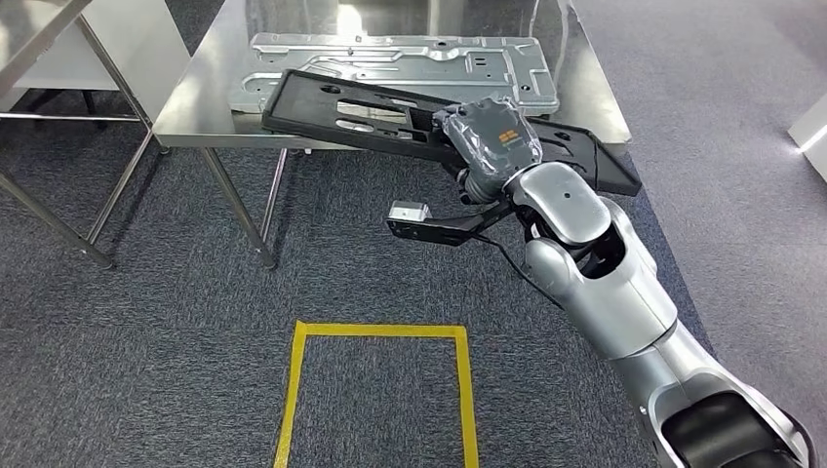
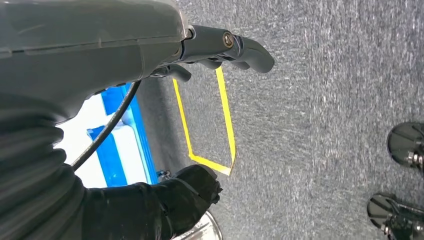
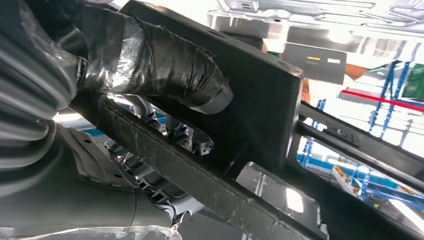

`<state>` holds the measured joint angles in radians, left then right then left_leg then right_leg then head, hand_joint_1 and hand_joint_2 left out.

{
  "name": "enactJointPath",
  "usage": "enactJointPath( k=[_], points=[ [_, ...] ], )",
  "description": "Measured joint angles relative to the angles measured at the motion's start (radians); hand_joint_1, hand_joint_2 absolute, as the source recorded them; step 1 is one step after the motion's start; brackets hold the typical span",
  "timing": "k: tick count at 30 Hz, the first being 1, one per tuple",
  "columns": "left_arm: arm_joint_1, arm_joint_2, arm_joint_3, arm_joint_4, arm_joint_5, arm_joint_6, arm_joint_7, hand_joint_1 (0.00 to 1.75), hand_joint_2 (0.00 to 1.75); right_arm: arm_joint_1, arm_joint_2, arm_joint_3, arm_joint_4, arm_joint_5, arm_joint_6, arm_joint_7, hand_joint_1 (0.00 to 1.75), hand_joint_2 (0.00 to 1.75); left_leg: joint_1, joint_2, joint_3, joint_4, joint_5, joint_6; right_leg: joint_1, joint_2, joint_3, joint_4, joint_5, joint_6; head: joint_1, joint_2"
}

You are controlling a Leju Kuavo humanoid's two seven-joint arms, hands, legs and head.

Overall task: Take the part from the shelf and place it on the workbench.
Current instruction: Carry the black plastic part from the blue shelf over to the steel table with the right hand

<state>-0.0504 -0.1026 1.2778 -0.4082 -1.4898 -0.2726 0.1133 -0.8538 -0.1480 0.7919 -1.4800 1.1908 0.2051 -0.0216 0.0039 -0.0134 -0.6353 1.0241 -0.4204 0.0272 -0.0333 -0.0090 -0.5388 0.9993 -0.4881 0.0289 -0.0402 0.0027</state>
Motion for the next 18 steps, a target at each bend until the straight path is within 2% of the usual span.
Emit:
enactJointPath(
  k=[4,7,8,9,11,12,13,14,16,17,18],
  points=[
    [0.0,0.0,0.0,0.0,0.0,0.0,0.0,0.0,1.75,-0.006,0.0,0.003,0.0,-0.003,0.004,0.0,1.75,1.75,-0.004,0.0,-0.002,0.004,-0.005,0.007,-0.004,0.0,0.001,-0.001,-0.002,0.009,0.0,0.0],
    [0.0,-0.001,0.0,-0.001,0.0,0.0,0.0,0.0,1.75,-0.01,-0.001,0.004,0.0,-0.004,0.004,0.0,1.75,1.75,0.0,0.0,0.006,-0.006,-0.003,0.018,-0.007,0.001,0.001,0.003,-0.009,0.019,0.0,0.0],
    [0.0,-0.002,0.0,-0.001,0.0,-0.001,0.0,0.0,1.75,-0.012,-0.003,0.004,0.0,-0.004,0.004,0.0,1.75,1.75,0.002,0.001,0.012,-0.013,-0.001,0.023,-0.007,0.001,-0.009,0.025,-0.023,0.019,0.001,0.0],
    [0.0,-0.004,0.0,-0.001,0.0,-0.001,0.0,0.0,1.75,-0.014,-0.005,0.004,0.001,-0.005,0.004,0.0,1.75,1.75,0.005,0.002,0.018,-0.019,0.0,0.027,-0.006,0.003,-0.031,0.07,-0.046,0.018,0.001,0.0],
    [-0.001,-0.007,0.0,-0.002,0.0,-0.001,0.0,0.0,1.75,-0.018,-0.009,0.005,0.001,-0.006,0.004,0.0,1.75,1.75,0.002,0.003,0.021,-0.02,-0.002,0.033,-0.002,0.005,-0.104,0.205,-0.1,0.014,0.001,0.0],
    [-0.001,-0.007,0.0,-0.002,0.0,-0.001,0.0,0.0,1.75,-0.018,-0.011,0.005,0.002,-0.006,0.004,-0.001,1.75,1.75,0.001,0.003,0.022,-0.018,-0.004,0.034,0.0,0.006,-0.138,0.262,-0.114,0.012,0.001,0.0],
    [-0.001,-0.007,0.0,-0.002,0.0,-0.001,0.0,0.0,1.75,-0.018,-0.012,0.006,0.004,-0.006,0.005,-0.001,1.75,1.75,-0.001,0.001,0.023,-0.016,-0.007,0.035,0.002,0.006,-0.158,0.286,-0.108,0.009,0.001,0.0],
    [-0.001,-0.007,0.0,-0.002,0.0,-0.001,0.0,0.0,1.75,-0.017,-0.014,0.008,0.005,-0.007,0.005,-0.001,1.75,1.75,-0.002,-0.001,0.024,-0.013,-0.01,0.034,0.003,0.006,-0.159,0.27,-0.082,0.006,0.001,0.0],
    [0.0,-0.008,0.0,-0.002,0.0,-0.001,-0.001,0.0,1.75,-0.018,-0.016,0.01,0.007,-0.007,0.005,-0.001,1.75,1.75,-0.003,-0.005,0.028,-0.004,-0.02,0.029,0.008,0.006,-0.116,0.156,-0.006,-0.008,0.001,0.0],
    [0.0,-0.009,0.0,-0.003,0.0,-0.002,-0.002,0.0,1.75,-0.019,-0.017,0.01,0.007,-0.007,0.005,-0.001,1.75,1.75,-0.005,-0.007,0.029,0.001,-0.025,0.025,0.011,0.006,-0.092,0.099,0.018,-0.015,0.001,0.0],
    [0.001,-0.01,0.0,-0.003,0.0,-0.002,-0.002,0.0,1.75,-0.02,-0.018,0.011,0.007,-0.007,0.006,-0.001,1.75,1.75,-0.006,-0.008,0.028,0.003,-0.028,0.02,0.015,0.006,-0.075,0.061,0.029,-0.02,0.001,0.0]
  ],
)
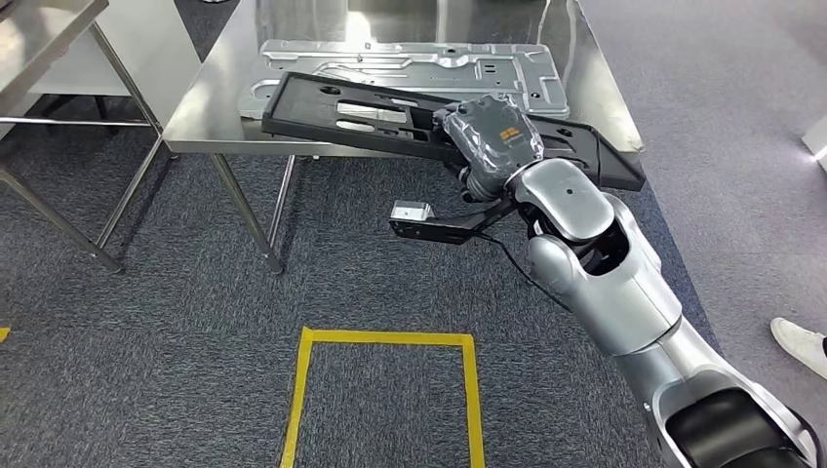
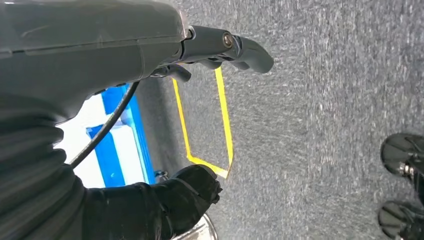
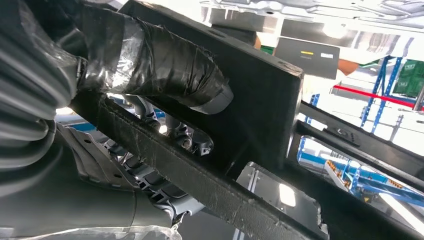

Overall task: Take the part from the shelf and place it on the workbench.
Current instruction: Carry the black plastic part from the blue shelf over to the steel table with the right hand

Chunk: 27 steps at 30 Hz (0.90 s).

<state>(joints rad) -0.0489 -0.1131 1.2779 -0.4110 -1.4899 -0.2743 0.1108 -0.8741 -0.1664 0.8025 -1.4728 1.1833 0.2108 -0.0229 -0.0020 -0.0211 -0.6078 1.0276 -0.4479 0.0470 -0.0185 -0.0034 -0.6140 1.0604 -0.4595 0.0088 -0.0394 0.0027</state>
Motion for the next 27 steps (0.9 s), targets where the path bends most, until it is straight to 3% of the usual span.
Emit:
enactJointPath(
  k=[2,5,7,9,10,11,13,15,16,20,22,24,25,26,27],
  points=[
    [0.001,-0.002,0.0,0.0,0.0,-0.001,-0.002,0.0,1.75,-0.002,-0.002,0.001,0.0,-0.001,0.001,0.0,1.75,1.75,-0.001,0.0,-0.002,0.0,-0.001,-0.011,0.005,0.001,0.009,-0.02,-0.003,-0.005,0.0,0.0],
    [0.001,-0.002,0.0,-0.003,0.0,-0.002,-0.004,0.0,1.75,-0.003,-0.004,0.001,0.0,-0.002,0.003,0.001,1.75,1.75,0.001,0.003,-0.008,0.019,-0.017,-0.028,-0.003,0.002,0.02,-0.035,-0.001,-0.017,-0.001,0.0],
    [0.002,-0.004,0.0,-0.005,0.0,-0.003,-0.006,0.0,1.75,-0.004,-0.004,0.002,0.0,-0.003,0.003,0.002,1.75,1.75,0.007,0.008,-0.052,0.112,-0.061,-0.038,-0.006,0.0,0.032,-0.043,-0.003,-0.026,-0.003,0.0],
    [0.002,-0.004,0.0,-0.005,0.0,-0.004,-0.007,0.0,1.75,-0.003,-0.004,0.002,0.0,-0.003,0.004,0.003,1.75,1.75,0.012,0.012,-0.124,0.241,-0.104,-0.046,-0.005,-0.001,0.039,-0.043,-0.009,-0.029,-0.003,0.0],
    [0.003,-0.004,0.0,-0.005,-0.001,-0.004,-0.007,0.0,1.75,-0.002,-0.004,0.003,0.0,-0.004,0.004,0.003,1.75,1.75,0.014,0.014,-0.148,0.275,-0.105,-0.049,-0.005,-0.001,0.043,-0.042,-0.013,-0.029,-0.004,0.0],
    [0.003,-0.004,0.0,-0.005,-0.001,-0.004,-0.007,0.0,1.75,-0.001,-0.004,0.004,0.0,-0.004,0.004,0.002,1.75,1.75,0.016,0.015,-0.154,0.274,-0.087,-0.051,-0.006,-0.001,0.048,-0.04,-0.018,-0.028,-0.004,0.0],
    [0.005,-0.004,0.0,-0.006,-0.001,-0.004,-0.008,0.0,1.75,0.0,-0.004,0.005,0.0,-0.006,0.005,0.002,1.75,1.75,0.018,0.016,-0.111,0.161,-0.007,-0.051,-0.008,0.0,0.063,-0.038,-0.032,-0.022,-0.004,0.0],
    [0.007,-0.004,0.0,-0.007,-0.001,-0.005,-0.008,0.0,1.75,-0.003,-0.005,0.006,0.0,-0.008,0.006,0.003,1.75,1.75,0.014,0.017,-0.055,0.044,0.038,-0.047,-0.007,0.001,0.073,-0.036,-0.044,-0.012,-0.004,0.0],
    [0.006,-0.004,0.0,-0.008,-0.001,-0.006,-0.009,0.0,1.75,-0.006,-0.005,0.006,0.001,-0.008,0.007,0.003,1.75,1.75,0.012,0.017,-0.041,0.015,0.04,-0.043,-0.005,0.001,0.075,-0.036,-0.048,-0.006,-0.003,0.0],
    [0.005,-0.005,0.0,-0.009,-0.001,-0.007,-0.012,0.0,1.75,-0.013,-0.007,0.009,0.001,-0.011,0.01,0.002,1.75,1.75,0.011,0.015,-0.026,0.001,0.023,-0.019,-0.005,0.001,0.075,-0.029,-0.063,0.012,-0.003,0.0],
    [0.006,-0.006,0.0,-0.01,-0.001,-0.008,-0.015,0.0,1.75,-0.019,-0.01,0.01,0.001,-0.012,0.011,0.002,1.75,1.75,0.013,0.015,-0.011,-0.005,0.015,-0.005,-0.006,0.001,0.034,0.054,-0.097,0.017,-0.003,0.0],
    [0.006,-0.006,0.0,-0.011,-0.001,-0.01,-0.016,0.0,1.75,-0.022,-0.012,0.01,0.003,-0.013,0.015,0.002,1.75,1.75,0.011,0.014,0.0,-0.005,0.004,0.004,-0.004,0.002,-0.051,0.191,-0.138,0.017,-0.002,0.0],
    [0.006,-0.005,0.0,-0.011,-0.001,-0.01,-0.016,0.0,1.75,-0.021,-0.012,0.011,0.005,-0.013,0.018,0.002,1.75,1.75,0.009,0.013,0.006,-0.005,-0.002,0.006,-0.004,0.002,-0.089,0.241,-0.143,0.017,-0.002,0.0],
    [0.006,-0.005,0.0,-0.011,-0.001,-0.01,-0.016,0.0,1.75,-0.02,-0.012,0.012,0.007,-0.013,0.021,0.002,1.75,1.75,0.006,0.01,0.014,-0.005,-0.009,0.007,-0.004,0.002,-0.112,0.257,-0.126,0.014,-0.002,0.0],
    [0.006,-0.004,0.0,-0.011,-0.002,-0.011,-0.016,0.0,1.75,-0.018,-0.011,0.014,0.009,-0.012,0.024,0.003,1.75,1.75,0.004,0.007,0.025,-0.004,-0.016,0.007,-0.003,0.002,-0.114,0.23,-0.089,0.009,-0.002,0.0]
  ],
)
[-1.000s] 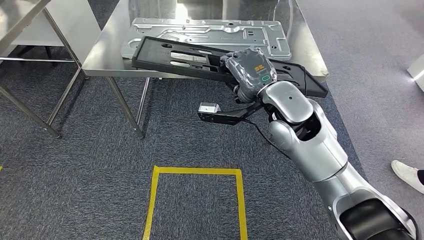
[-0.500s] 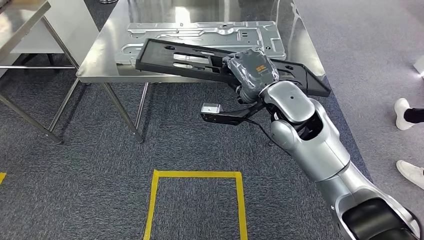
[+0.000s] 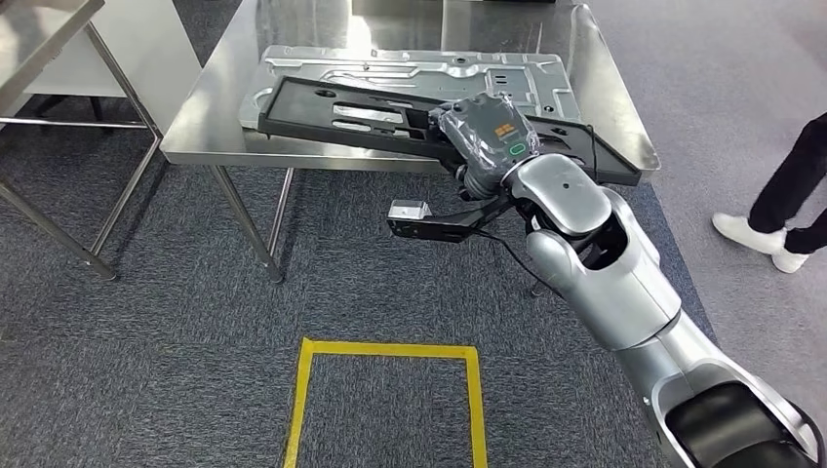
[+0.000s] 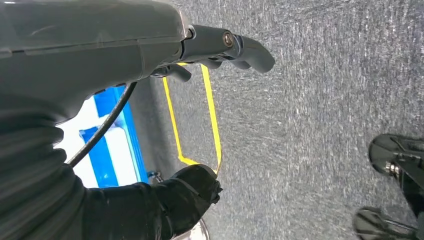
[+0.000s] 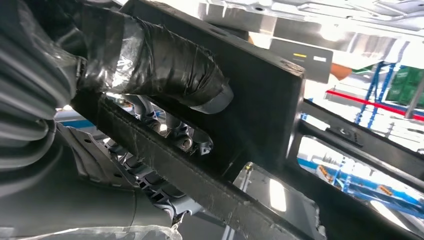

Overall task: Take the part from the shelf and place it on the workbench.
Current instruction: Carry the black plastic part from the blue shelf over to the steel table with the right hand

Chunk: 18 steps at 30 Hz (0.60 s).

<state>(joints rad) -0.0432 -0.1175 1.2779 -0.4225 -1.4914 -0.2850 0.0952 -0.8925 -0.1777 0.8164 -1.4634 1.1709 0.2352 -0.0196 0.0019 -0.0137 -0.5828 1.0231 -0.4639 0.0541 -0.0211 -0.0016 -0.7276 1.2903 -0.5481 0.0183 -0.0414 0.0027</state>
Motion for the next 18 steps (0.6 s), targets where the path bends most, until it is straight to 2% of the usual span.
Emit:
enactJointPath(
  k=[2,3,4,6,8,9,10,11,13,14,15,17,18],
  points=[
    [0.002,0.0,0.0,0.0,0.0,-0.002,0.0,0.0,1.75,0.0,0.001,0.003,0.003,0.001,0.003,0.003,1.75,1.75,-0.003,-0.005,0.021,-0.001,-0.016,-0.002,0.007,0.0,0.038,-0.124,0.095,-0.017,0.0,0.0],
    [0.002,0.0,0.0,0.0,0.0,-0.003,0.001,0.0,1.75,-0.002,0.001,0.005,0.004,0.002,0.004,0.004,1.75,1.75,-0.005,-0.006,0.027,-0.001,-0.023,-0.005,0.012,0.0,0.061,-0.181,0.125,-0.025,0.0,0.0],
    [0.002,0.0,0.0,0.0,0.0,-0.003,0.001,0.0,1.75,-0.004,0.002,0.007,0.006,0.003,0.004,0.005,1.75,1.75,-0.004,-0.006,0.029,0.0,-0.028,-0.01,0.018,-0.001,0.078,-0.219,0.132,-0.032,0.0,0.0],
    [0.0,0.0,0.0,0.0,0.0,-0.003,0.002,0.0,1.75,-0.007,0.006,0.012,0.008,0.004,0.005,0.006,1.75,1.75,-0.002,-0.005,0.031,-0.004,-0.033,-0.021,0.025,0.0,0.092,-0.246,0.118,-0.038,0.001,0.0],
    [-0.002,0.005,0.0,0.0,0.0,-0.002,0.004,0.0,1.75,-0.008,0.01,0.015,0.008,0.007,0.006,0.009,1.75,1.75,-0.001,-0.002,0.038,-0.007,-0.04,-0.033,0.018,-0.001,0.112,-0.269,0.111,-0.043,0.002,0.0],
    [-0.003,0.007,0.0,0.0,0.0,-0.001,0.006,0.0,1.75,-0.009,0.014,0.015,0.008,0.01,0.007,0.013,1.75,1.75,-0.001,0.0,0.034,0.01,-0.049,-0.038,0.013,-0.001,0.126,-0.281,0.109,-0.045,0.001,0.0],
    [-0.003,0.01,0.0,0.0,0.0,0.001,0.008,0.0,1.75,-0.009,0.018,0.016,0.009,0.014,0.007,0.017,1.75,1.75,0.0,0.002,0.015,0.05,-0.065,-0.044,0.008,-0.002,0.14,-0.291,0.107,-0.047,0.0,0.0],
    [-0.002,0.011,0.0,0.001,0.0,0.003,0.01,0.0,1.75,-0.01,0.023,0.019,0.009,0.018,0.008,0.02,1.75,1.75,0.003,0.004,-0.018,0.109,-0.086,-0.048,0.008,-0.002,0.151,-0.296,0.101,-0.049,-0.001,0.0],
    [-0.002,0.016,0.0,0.002,0.0,0.007,0.014,0.0,1.75,-0.006,0.03,0.029,0.013,0.024,0.011,0.026,1.75,1.75,0.008,0.005,-0.105,0.235,-0.115,-0.057,0.008,-0.002,0.169,-0.297,0.086,-0.05,-0.002,0.0],
    [-0.001,0.019,0.0,0.003,0.0,0.009,0.015,0.0,1.75,-0.003,0.032,0.035,0.016,0.026,0.012,0.028,1.75,1.75,0.011,0.006,-0.135,0.262,-0.104,-0.061,0.008,-0.001,0.18,-0.297,0.076,-0.049,-0.002,0.0],
    [0.0,0.022,0.0,0.004,0.0,0.011,0.016,0.0,1.75,0.002,0.035,0.04,0.019,0.028,0.012,0.029,1.75,1.75,0.013,0.007,-0.146,0.25,-0.07,-0.064,0.007,-0.001,0.193,-0.296,0.066,-0.047,-0.002,0.0],
    [0.004,0.028,0.0,0.006,0.0,0.015,0.016,0.0,1.75,0.007,0.041,0.048,0.023,0.03,0.012,0.033,1.75,1.75,0.015,0.008,-0.117,0.132,0.033,-0.064,0.006,0.0,0.22,-0.297,0.042,-0.04,-0.002,0.0],
    [0.006,0.031,0.0,0.007,0.0,0.016,0.017,0.0,1.75,0.007,0.044,0.05,0.024,0.032,0.012,0.036,1.75,1.75,0.014,0.009,-0.095,0.074,0.068,-0.062,0.006,0.001,0.23,-0.297,0.032,-0.035,-0.002,0.0]
  ],
)
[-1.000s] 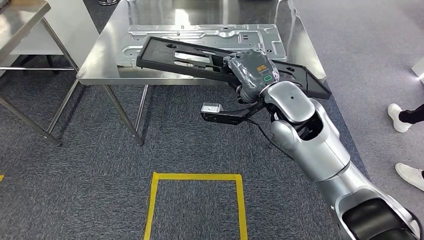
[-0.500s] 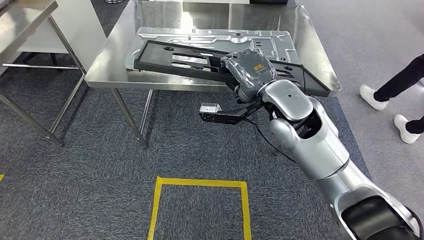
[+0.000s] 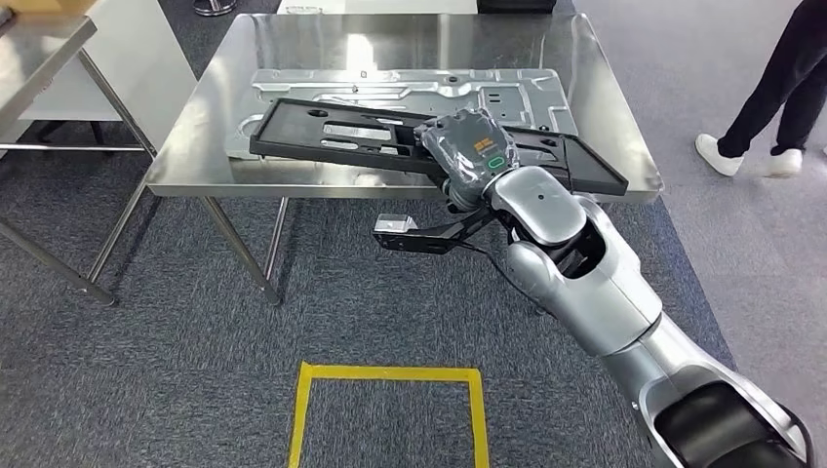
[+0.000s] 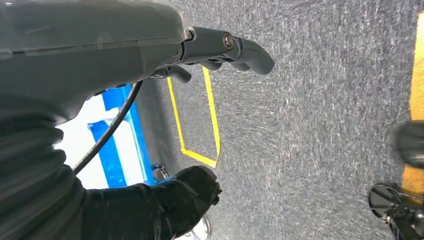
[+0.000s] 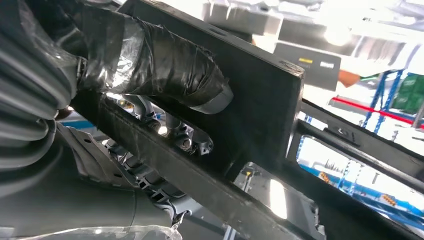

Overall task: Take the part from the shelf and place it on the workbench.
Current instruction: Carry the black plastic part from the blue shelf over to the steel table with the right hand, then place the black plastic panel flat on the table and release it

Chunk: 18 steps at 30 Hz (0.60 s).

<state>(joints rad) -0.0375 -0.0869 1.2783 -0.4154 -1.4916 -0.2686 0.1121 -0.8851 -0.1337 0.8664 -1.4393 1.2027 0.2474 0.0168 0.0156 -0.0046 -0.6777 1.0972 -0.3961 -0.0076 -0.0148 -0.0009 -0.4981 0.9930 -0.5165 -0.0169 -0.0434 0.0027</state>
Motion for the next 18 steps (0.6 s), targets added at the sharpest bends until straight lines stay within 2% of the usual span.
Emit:
enactJointPath(
  k=[1,2,5,6,8,10,11,12,13,15,16,17,18],
  points=[
    [0.001,0.002,0.0,0.002,0.0,0.002,0.0,0.0,1.75,0.0,0.002,0.002,0.001,0.002,0.0,0.003,1.75,1.75,-0.002,0.001,0.019,-0.045,0.014,0.004,0.001,0.0,0.005,0.0,-0.009,0.006,0.0,0.0],
    [0.001,0.004,0.0,0.004,0.0,0.004,0.0,0.0,1.75,0.0,0.003,0.004,0.002,0.003,0.0,0.004,1.75,1.75,-0.005,0.001,0.029,-0.067,0.012,0.009,0.002,0.0,0.009,0.0,-0.014,0.011,0.001,0.0],
    [-0.002,0.01,0.0,0.011,0.0,0.011,0.0,0.0,1.75,0.005,0.005,0.013,0.003,0.007,-0.001,0.007,1.75,1.75,-0.007,0.0,0.047,-0.085,-0.01,0.029,0.002,0.0,0.008,0.025,-0.008,0.027,0.001,0.0],
    [-0.001,0.012,0.0,0.014,0.0,0.014,0.0,0.0,1.75,0.006,0.005,0.015,0.003,0.009,-0.001,0.008,1.75,1.75,-0.005,-0.001,0.058,-0.09,-0.015,0.036,0.001,0.0,-0.011,0.06,-0.004,0.032,0.002,0.0],
    [0.0,0.014,0.0,0.019,0.0,0.018,0.001,0.0,1.75,0.007,0.006,0.019,0.004,0.011,-0.002,0.009,1.75,1.75,-0.003,-0.001,0.081,-0.098,-0.027,0.047,-0.001,0.0,-0.087,0.173,-0.013,0.039,0.002,0.0],
    [-0.001,0.017,0.0,0.026,0.0,0.021,0.001,0.0,1.75,0.012,0.006,0.023,0.006,0.013,-0.001,0.01,1.75,1.75,-0.004,-0.004,0.1,-0.099,-0.045,0.053,-0.001,0.001,-0.176,0.277,-0.058,0.042,0.002,0.0],
    [-0.002,0.019,0.0,0.03,0.0,0.023,0.0,0.0,1.75,0.016,0.006,0.026,0.009,0.013,-0.001,0.01,1.75,1.75,-0.005,-0.006,0.112,-0.098,-0.055,0.054,-0.001,0.001,-0.207,0.296,-0.075,0.041,0.002,0.0],
    [-0.002,0.02,0.0,0.034,0.0,0.024,0.0,0.0,1.75,0.018,0.006,0.027,0.012,0.013,-0.001,0.01,1.75,1.75,-0.006,-0.009,0.127,-0.098,-0.066,0.054,0.0,0.001,-0.224,0.287,-0.074,0.04,0.002,0.0],
    [-0.002,0.021,0.0,0.038,0.0,0.025,0.0,0.0,1.75,0.02,0.006,0.029,0.014,0.013,-0.001,0.011,1.75,1.75,-0.007,-0.011,0.143,-0.098,-0.079,0.053,0.001,0.001,-0.226,0.247,-0.048,0.036,0.002,0.0],
    [-0.001,0.022,0.0,0.045,0.0,0.026,0.001,0.0,1.75,0.021,0.004,0.03,0.019,0.014,0.0,0.011,1.75,1.75,-0.009,-0.012,0.174,-0.097,-0.103,0.048,0.007,0.001,-0.204,0.124,0.061,0.023,0.002,0.0],
    [-0.001,0.023,0.0,0.049,0.0,0.027,0.0,0.0,1.75,0.021,0.003,0.03,0.021,0.014,0.0,0.011,1.75,1.75,-0.01,-0.013,0.183,-0.096,-0.115,0.043,0.012,0.001,-0.194,0.076,0.102,0.016,0.002,0.0],
    [-0.002,0.024,0.0,0.052,0.0,0.028,0.0,0.0,1.75,0.02,0.002,0.031,0.023,0.014,0.0,0.011,1.75,1.75,-0.011,-0.014,0.187,-0.098,-0.124,0.037,0.016,0.001,-0.186,0.05,0.128,0.01,0.002,0.0],
    [-0.003,0.025,0.0,0.056,0.0,0.029,0.0,0.0,1.75,0.02,0.002,0.032,0.025,0.014,0.0,0.011,1.75,1.75,-0.011,-0.014,0.192,-0.098,-0.128,0.031,0.019,0.002,-0.183,0.04,0.132,0.004,0.003,0.0]
  ],
)
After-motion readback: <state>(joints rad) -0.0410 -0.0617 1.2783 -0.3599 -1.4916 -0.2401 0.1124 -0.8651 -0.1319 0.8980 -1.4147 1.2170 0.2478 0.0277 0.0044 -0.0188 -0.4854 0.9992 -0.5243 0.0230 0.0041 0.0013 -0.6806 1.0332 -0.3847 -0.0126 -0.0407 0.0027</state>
